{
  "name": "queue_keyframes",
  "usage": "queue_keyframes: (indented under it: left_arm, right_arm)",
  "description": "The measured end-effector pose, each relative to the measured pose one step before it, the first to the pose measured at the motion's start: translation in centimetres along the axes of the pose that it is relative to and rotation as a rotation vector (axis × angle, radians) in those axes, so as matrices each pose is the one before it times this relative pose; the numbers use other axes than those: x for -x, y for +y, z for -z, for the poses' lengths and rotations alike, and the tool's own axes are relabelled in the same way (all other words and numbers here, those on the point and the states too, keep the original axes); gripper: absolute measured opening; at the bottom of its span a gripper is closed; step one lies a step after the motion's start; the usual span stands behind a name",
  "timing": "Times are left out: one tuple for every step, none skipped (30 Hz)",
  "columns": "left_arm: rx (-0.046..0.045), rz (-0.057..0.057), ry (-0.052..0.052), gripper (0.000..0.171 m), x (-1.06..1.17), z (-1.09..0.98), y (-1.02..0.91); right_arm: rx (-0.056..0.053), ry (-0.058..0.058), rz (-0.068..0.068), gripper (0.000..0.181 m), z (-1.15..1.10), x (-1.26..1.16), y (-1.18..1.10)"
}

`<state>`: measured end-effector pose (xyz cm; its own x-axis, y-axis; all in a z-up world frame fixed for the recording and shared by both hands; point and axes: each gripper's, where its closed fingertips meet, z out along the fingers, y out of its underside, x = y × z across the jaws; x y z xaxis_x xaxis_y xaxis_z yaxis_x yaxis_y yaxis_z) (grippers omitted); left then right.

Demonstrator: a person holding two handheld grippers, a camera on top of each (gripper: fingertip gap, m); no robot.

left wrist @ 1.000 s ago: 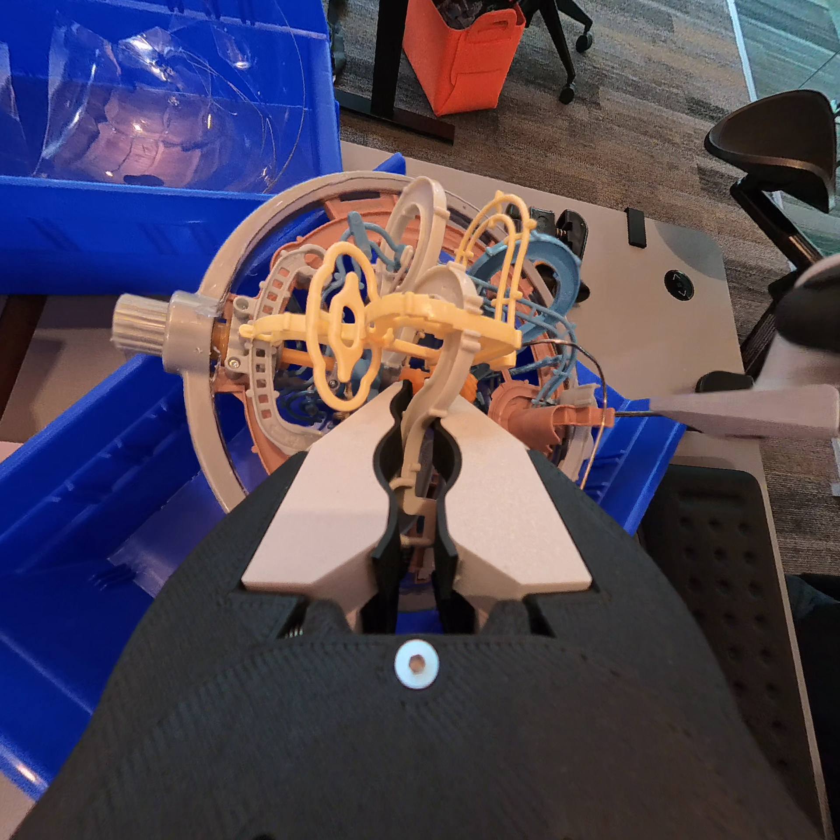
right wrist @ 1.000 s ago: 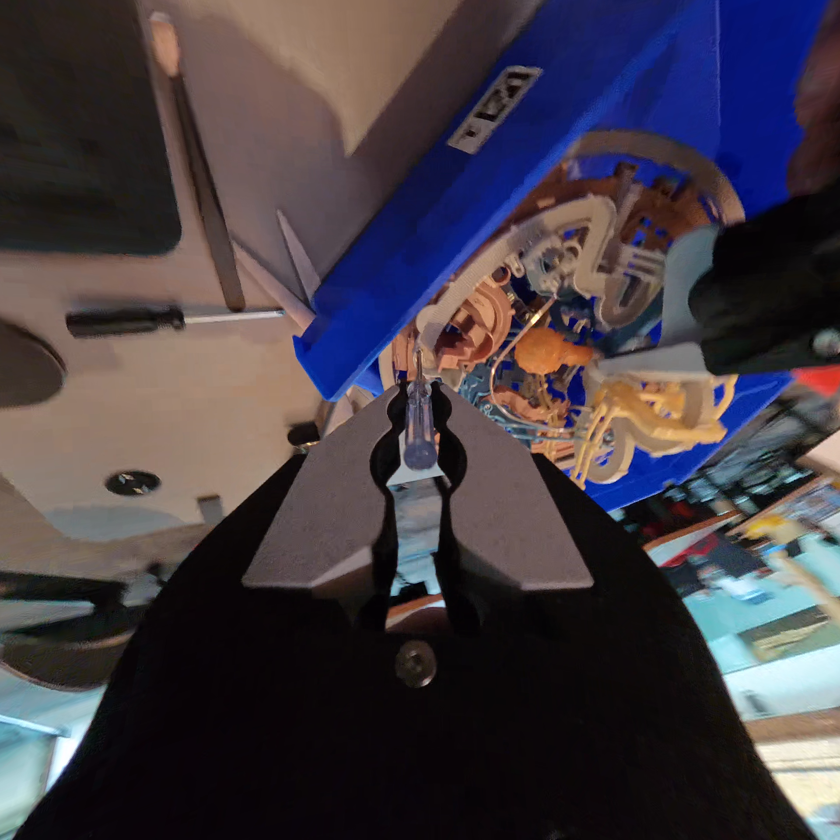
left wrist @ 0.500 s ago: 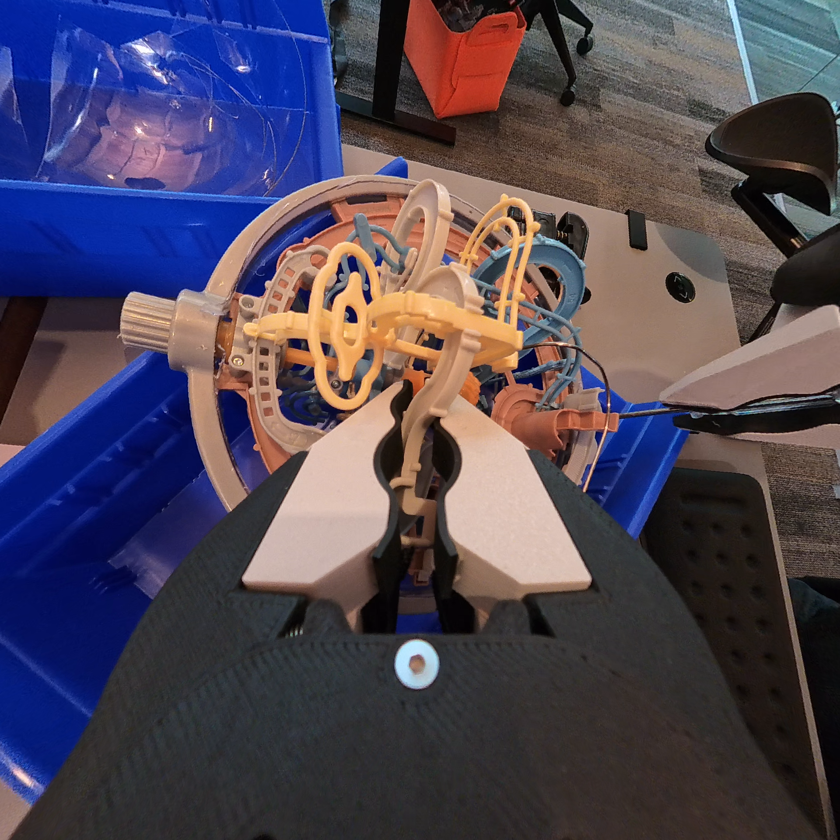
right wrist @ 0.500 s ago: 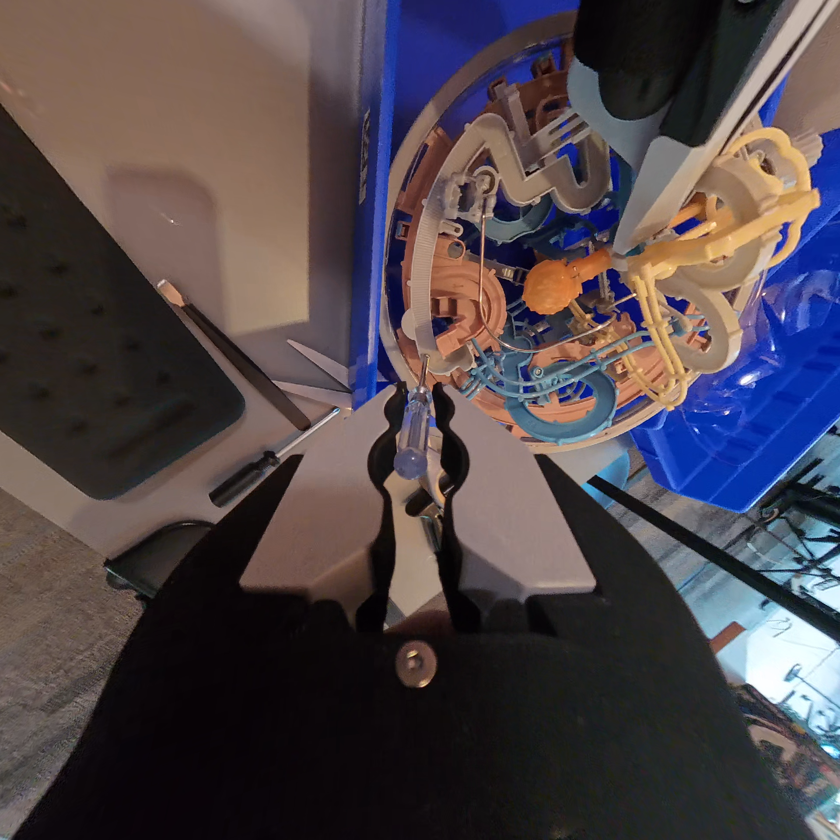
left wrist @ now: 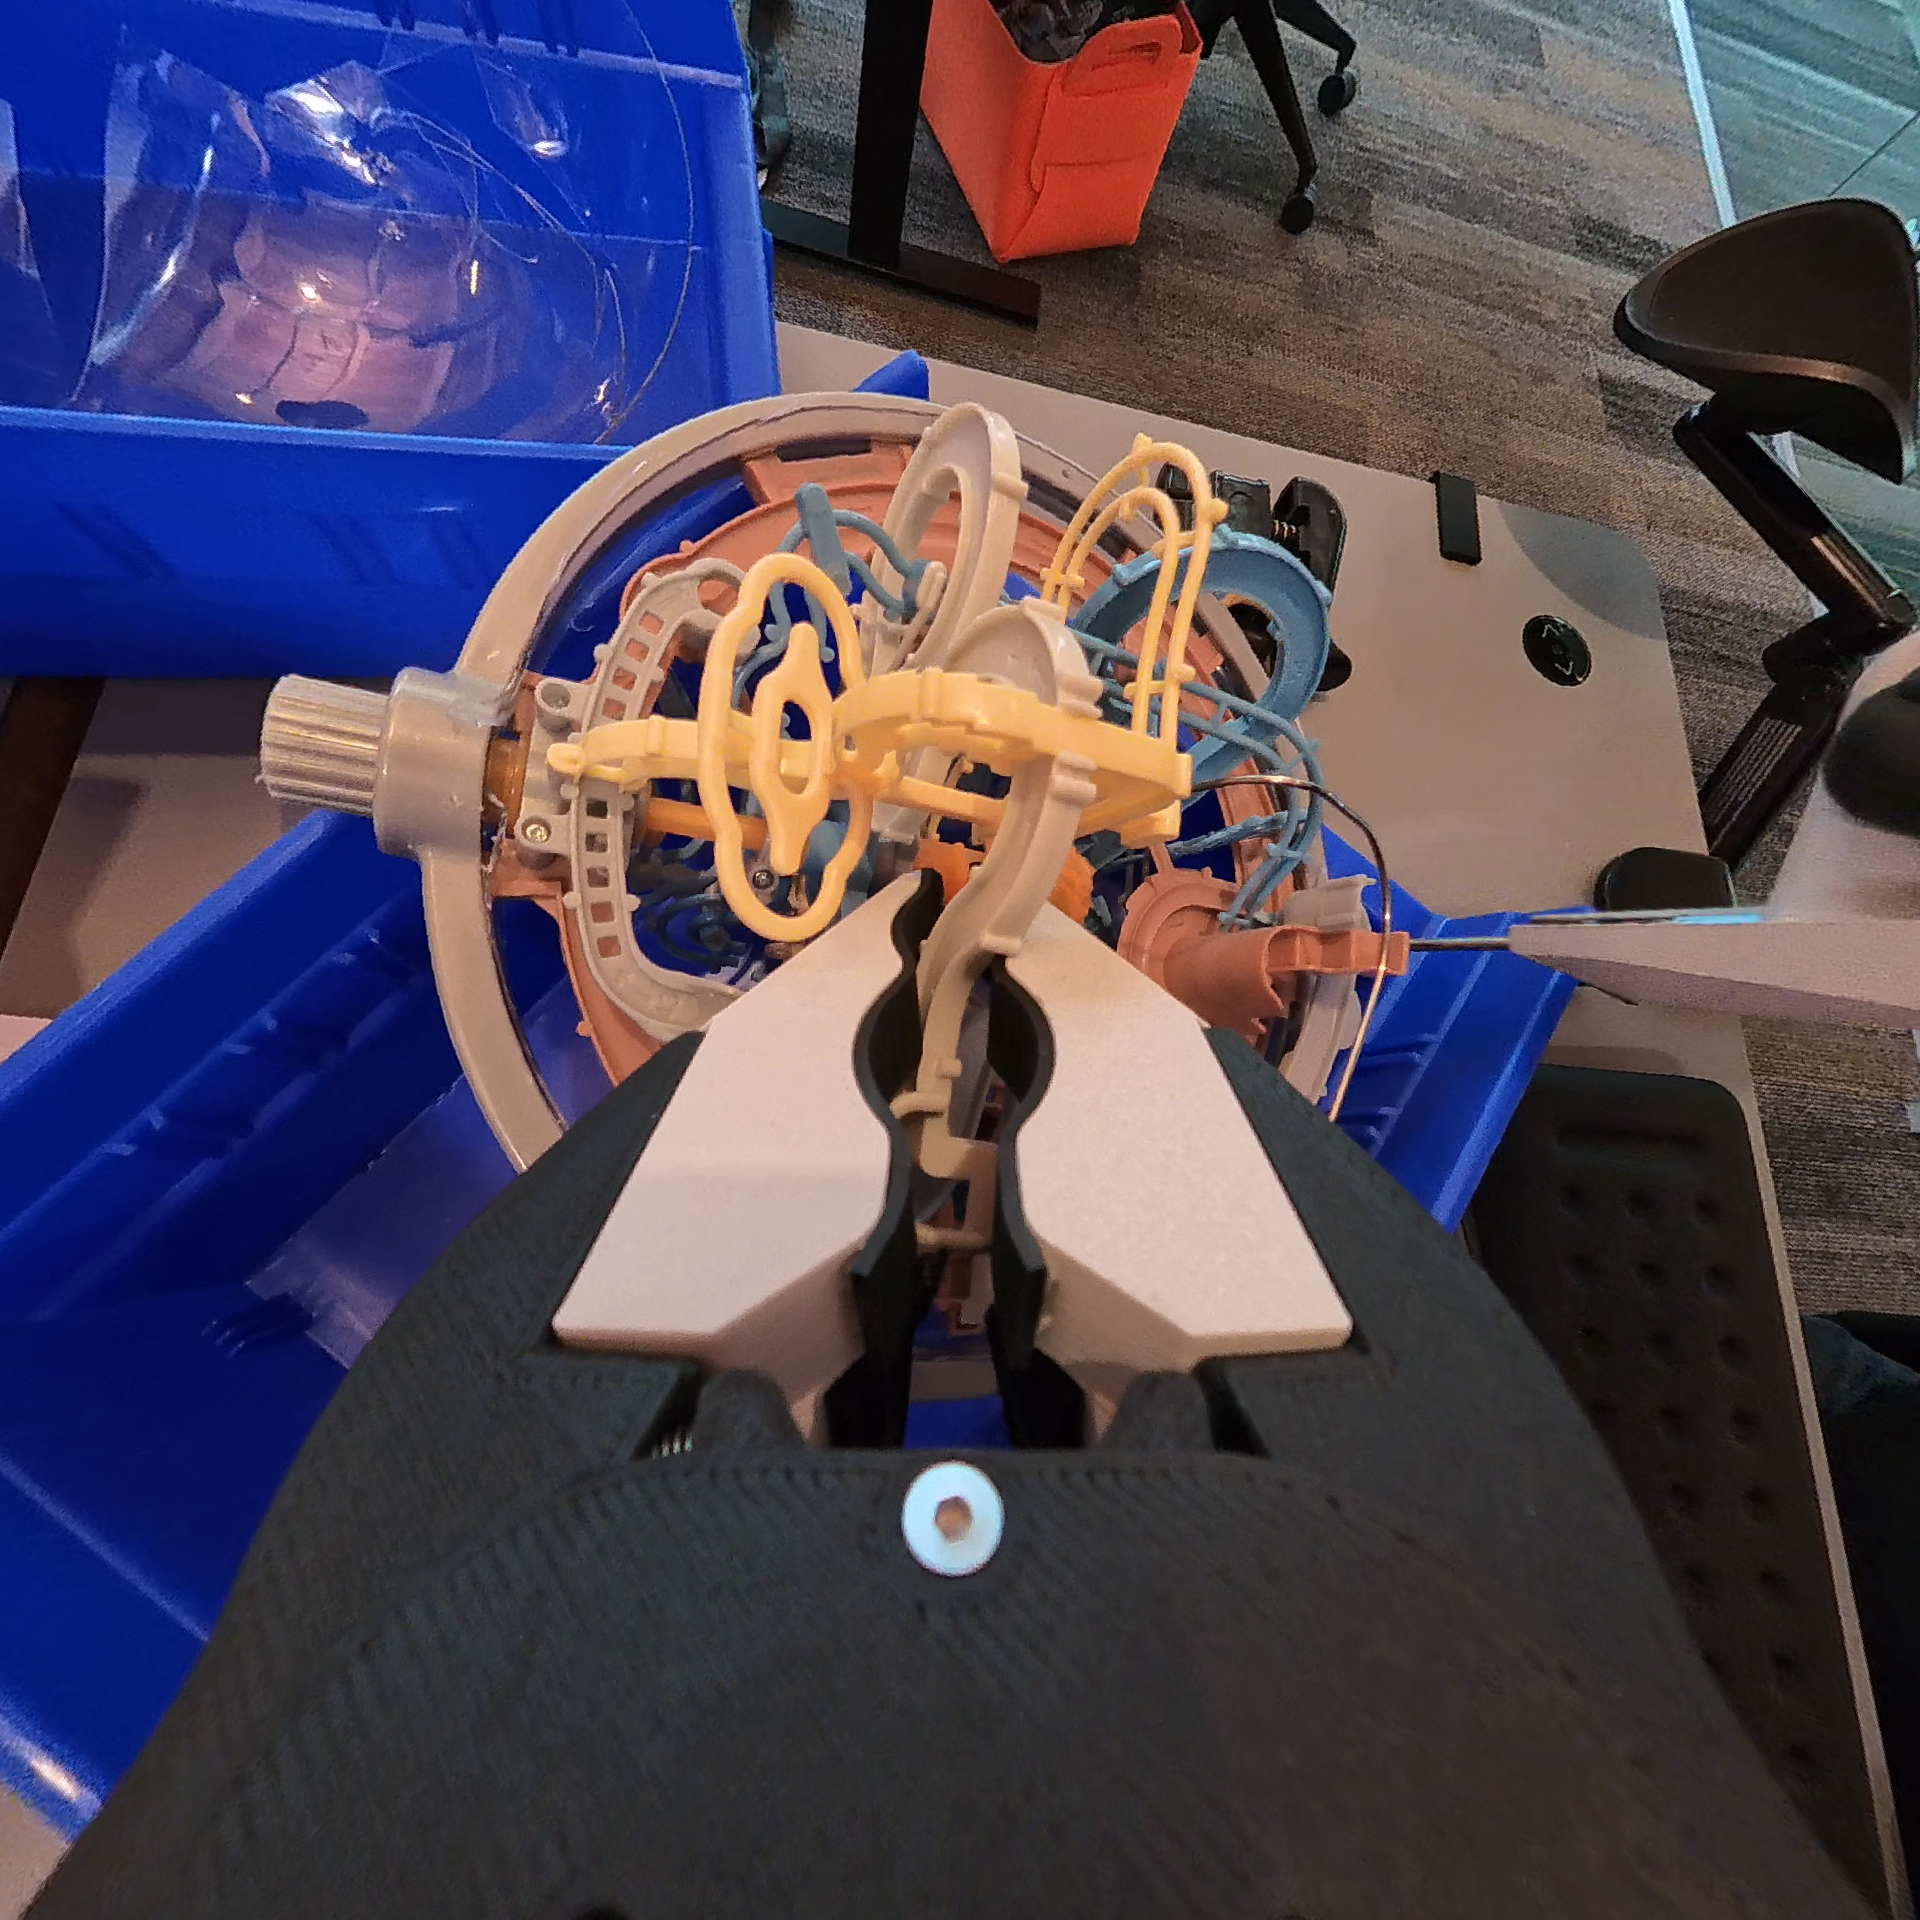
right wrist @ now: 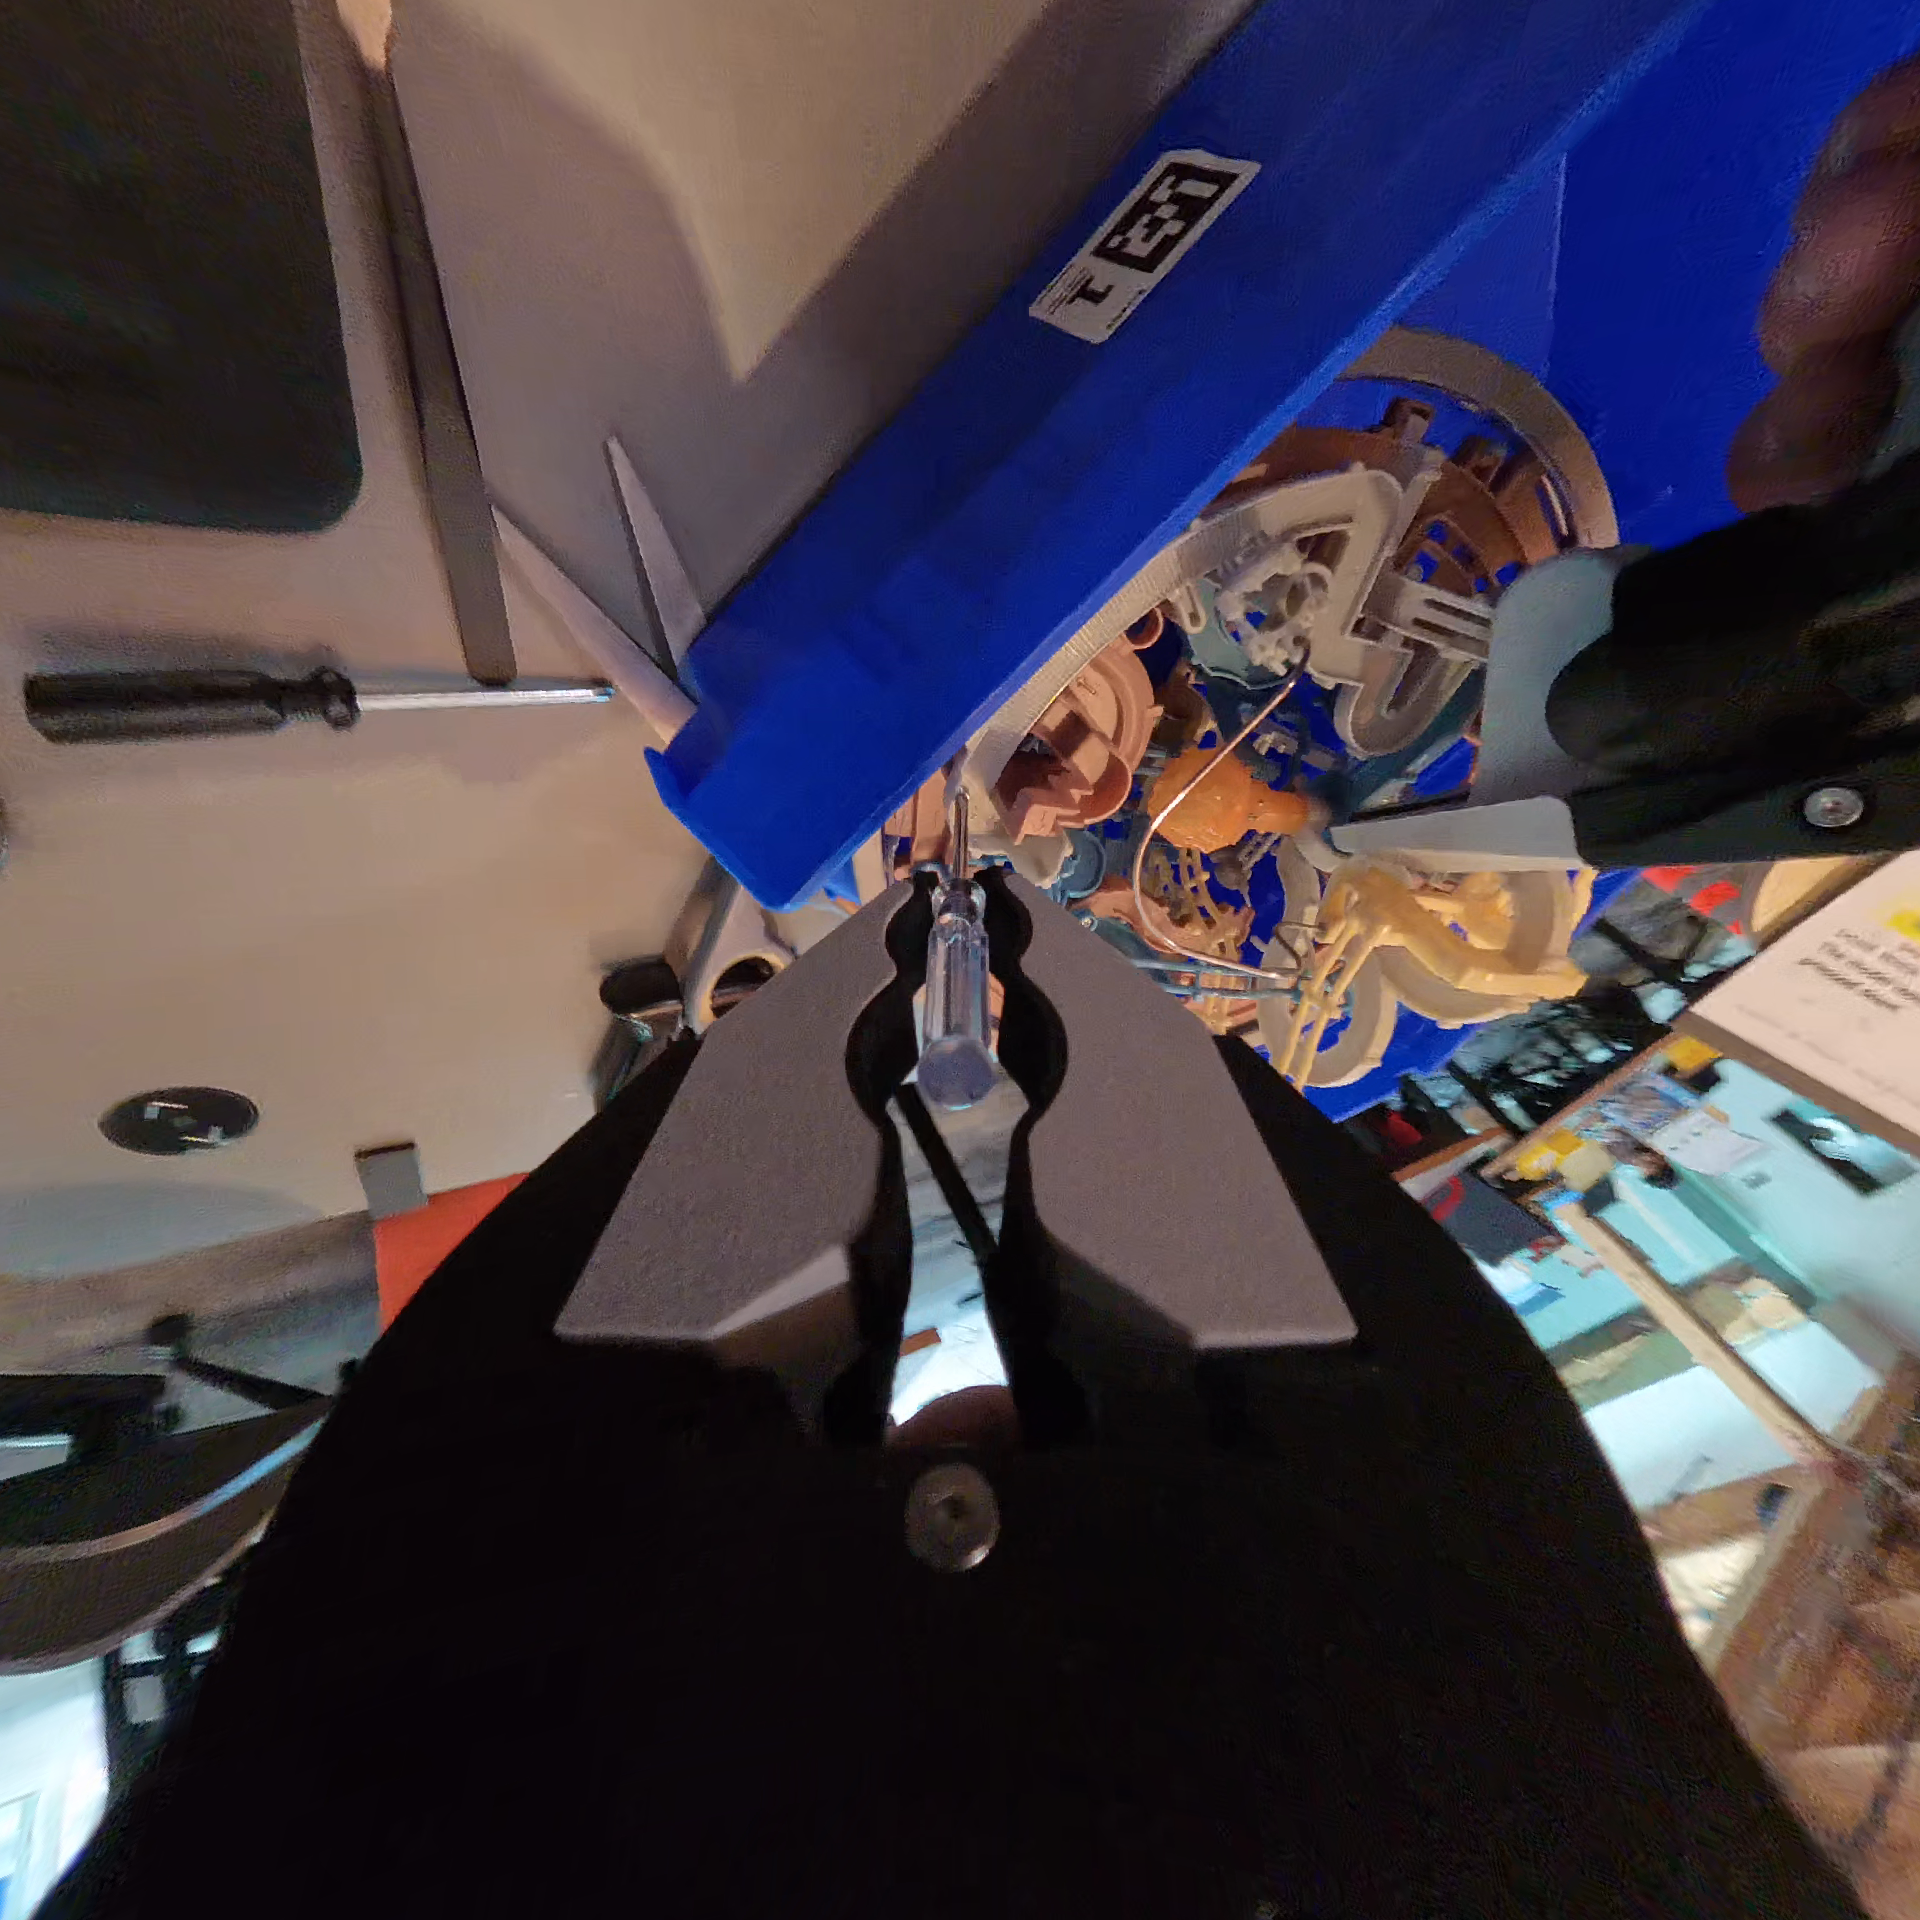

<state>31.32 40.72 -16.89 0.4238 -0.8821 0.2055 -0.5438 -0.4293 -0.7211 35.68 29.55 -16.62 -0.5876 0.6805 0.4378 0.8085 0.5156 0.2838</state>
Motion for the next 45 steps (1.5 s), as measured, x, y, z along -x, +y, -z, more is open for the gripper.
queue_keyframes:
  left_arm:
    - [0.00095, 0.0002, -0.0012, 0.004, 0.046, 0.025, 0.021]
    - [-0.00129, 0.0004, 0.0030, 0.004, -0.028, 0.004, -0.012]
    - [-0.00255, 0.0002, 0.0005, 0.004, 0.012, 0.029, -0.040]
    - [-0.00244, -0.0010, -0.0011, 0.004, 0.037, 0.023, -0.044]
    - [0.00075, 0.0007, 0.0011, 0.004, 0.026, -0.015, 0.021]
    - [-0.00175, 0.0009, 0.0036, 0.004, -0.008, -0.019, -0.016]
    - [-0.00039, 0.0003, 0.0010, 0.004, 0.005, -0.020, 0.000]
    - [-0.00030, -0.0006, 0.0002, 0.004, -0.014, -0.001, -0.013]
    - [0.00062, -0.0011, -0.0014, 0.004, 0.003, -0.009, -0.010]
    - [0.00036, -0.0009, -0.0008, 0.004, -0.025, -0.021, -0.004]
    - [0.00052, -0.0003, -0.0010, 0.004, -0.003, -0.002, -0.006]
    - [0.00026, -0.0006, -0.0008, 0.004, 0.002, -0.004, 0.002]
    - [0.00050, -0.0003, 0.0002, 0.004, -0.014, -0.002, 0.006]
    - [0.00096, -0.0005, -0.0007, 0.004, -0.015, -0.018, 0.013]
    - [-0.00023, 0.0001, -0.0014, 0.004, 0.014, -0.009, -0.009]
    - [0.00059, -0.0006, 0.0000, 0.004, -0.009, -0.001, 0.007]
    - [0.00093, -0.0007, -0.0016, 0.004, 0.012, -0.013, 0.014]
    - [-0.00062, 0.0004, 0.0003, 0.004, 0.000, -0.020, -0.011]
    - [0.00006, 0.0003, 0.0006, 0.004, 0.005, -0.001, 0.009]
    - [0.00051, -0.0004, 0.0004, 0.004, -0.003, 0.004, 0.007]
    - [0.00128, -0.0011, 0.0004, 0.004, -0.001, -0.025, 0.029]
    - [0.00020, -0.0003, -0.0010, 0.004, 0.028, -0.014, 0.013]
    - [-0.00003, 0.0010, -0.0019, 0.004, 0.060, 0.009, 0.010]
    - [-0.00132, 0.0037, 0.0028, 0.004, 0.012, 0.039, 0.004]
    - [-0.00221, 0.0004, 0.0042, 0.004, -0.045, 0.034, -0.018]
    - [0.00050, -0.0003, -0.0019, 0.004, 0.042, 0.009, 0.008]
    - [-0.00121, 0.0008, 0.0007, 0.004, 0.004, 0.002, -0.027]
    - [-0.00284, -0.0016, 0.0011, 0.004, -0.009, 0.030, -0.048]
    - [-0.00078, -0.0006, 0.0000, 0.004, 0.015, 0.006, -0.017]
    - [-0.00001, 0.0018, 0.0024, 0.004, 0.010, -0.049, 0.022]
    - [-0.00181, 0.0019, 0.0042, 0.004, -0.022, -0.025, -0.010]
    - [-0.00075, 0.0011, 0.0011, 0.004, 0.012, 0.004, -0.013]
    - [0.00010, 0.0001, -0.0002, 0.004, 0.019, 0.014, 0.008]
    - [-0.00042, 0.0003, 0.0004, 0.004, 0.005, 0.003, -0.005]
    - [-0.00035, 0.0004, 0.0004, 0.004, 0.003, -0.011, -0.002]
    - [-0.00030, 0.0004, 0.0000, 0.004, -0.001, 0.012, -0.006]
    - [0.00031, -0.0007, -0.0004, 0.004, -0.023, 0.007, 0.005]
    - [0.00071, -0.0006, -0.0014, 0.004, -0.004, 0.000, 0.001]
    - [0.00093, -0.0007, -0.0009, 0.004, -0.025, -0.017, 0.005]
    - [0.00108, -0.0011, -0.0006, 0.004, -0.035, -0.031, -0.004]
    - [0.00194, -0.0019, -0.0010, 0.004, -0.050, -0.036, 0.006]
    - [0.00245, -0.0016, -0.0033, 0.004, -0.002, -0.036, 0.004]
    - [0.00088, -0.0008, -0.0002, 0.004, -0.035, 0.003, -0.006]
    - [0.00016, -0.0016, -0.0003, 0.004, -0.020, -0.008, 0.004]
    - [-0.00002, 0.0008, 0.0001, 0.004, 0.018, -0.010, 0.011]
  right_arm:
    - [-0.0114, -0.0233, -0.0509, 0.007, -0.005, -0.154, -0.007]
    - [-0.0138, -0.0254, -0.0809, 0.007, -0.009, -0.110, 0.101]
    - [-0.0153, -0.0170, -0.0931, 0.007, 0.024, -0.190, 0.106]
    - [-0.0102, 0.0069, -0.0805, 0.013, -0.005, -0.402, 0.164]
    - [-0.0047, 0.0078, -0.0661, 0.021, -0.038, -0.258, 0.212]
    - [-0.0119, -0.0131, -0.0604, 0.024, -0.013, 0.158, 0.064]
    - [-0.0239, -0.0144, -0.0630, 0.024, 0.044, 0.207, -0.160]
    - [-0.0229, -0.0117, -0.0582, 0.017, 0.047, 0.194, -0.162]
    - [-0.0155, -0.0141, -0.0424, 0.015, 0.035, 0.248, -0.072]
    - [-0.0054, -0.0106, -0.0308, 0.012, 0.014, 0.224, 0.059]
    - [0.0002, -0.0022, -0.0244, 0.008, -0.010, 0.125, 0.093]
    - [-0.0066, 0.0045, -0.0202, 0.007, -0.001, 0.039, -0.039]
    - [-0.0016, 0.0033, -0.0190, 0.007, -0.012, 0.045, 0.026]
    - [0.0069, 0.0044, -0.0144, 0.007, -0.033, -0.012, 0.144]
    - [-0.0003, 0.0014, -0.0100, 0.007, 0.007, -0.030, -0.001]
    - [-0.0059, -0.0008, 0.0066, 0.007, -0.009, 0.028, -0.051]
    - [0.0027, 0.0019, 0.0259, 0.007, -0.031, -0.012, 0.086]
    - [0.0069, 0.0011, 0.0326, 0.007, -0.013, -0.032, 0.080]
    - [0.0088, 0.0004, 0.0439, 0.007, 0.001, -0.030, 0.016]
    - [0.0077, 0.0096, 0.0885, 0.007, -0.016, 0.009, -0.071]
    - [0.0170, 0.0322, 0.1719, 0.007, -0.056, 0.044, 0.035]
    - [0.0289, 0.0517, 0.2334, 0.007, -0.053, 0.047, 0.081]
    - [0.0344, 0.0386, 0.1780, 0.007, -0.033, -0.027, 0.041]
    - [0.0290, -0.0008, 0.0541, 0.007, -0.027, -0.055, 0.009]
    - [0.0059, -0.0160, -0.0016, 0.007, 0.030, -0.065, -0.131]
    - [-0.0021, -0.0103, -0.0227, 0.007, 0.012, -0.167, 0.041]
    - [-0.0077, -0.0092, -0.0729, 0.008, -0.021, -0.279, 0.135]
    - [-0.0089, -0.0042, -0.1004, 0.010, -0.017, -0.402, 0.192]
    - [-0.0012, 0.0002, -0.0807, 0.016, -0.038, -0.334, 0.340]
    - [0.0048, -0.0026, -0.0571, 0.019, -0.049, -0.100, 0.384]
    - [0.0001, -0.0049, -0.0596, 0.020, -0.035, 0.027, 0.230]
    - [-0.0144, -0.0172, -0.0664, 0.019, 0.039, 0.240, -0.053]
    - [-0.0262, -0.0285, -0.0600, 0.012, 0.070, 0.466, -0.253]
    - [-0.0167, -0.0209, -0.0540, 0.008, 0.024, 0.377, -0.134]
    - [-0.0052, -0.0067, -0.0464, 0.007, -0.006, 0.127, 0.027]
    - [-0.0064, -0.0034, -0.0412, 0.007, -0.010, 0.045, 0.039]
    - [-0.0062, -0.0099, -0.0431, 0.007, 0.001, 0.088, 0.051]
    - [-0.0097, -0.0097, -0.0344, 0.007, -0.011, 0.082, -0.015]
    - [-0.0071, -0.0100, -0.0206, 0.007, -0.026, 0.078, -0.013]
    - [-0.0003, -0.0082, -0.0021, 0.007, -0.032, 0.078, 0.028]
    - [0.0073, -0.0022, 0.0174, 0.007, -0.047, 0.016, 0.063]
    - [0.0131, 0.0036, 0.0362, 0.006, -0.053, -0.040, 0.040]
    - [0.0134, 0.0058, 0.0627, 0.006, -0.015, 0.011, -0.053]
    - [0.0183, 0.0090, 0.0871, 0.007, -0.001, -0.003, -0.066]
    - [0.0280, 0.0182, 0.1032, 0.006, -0.016, -0.142, 0.065]
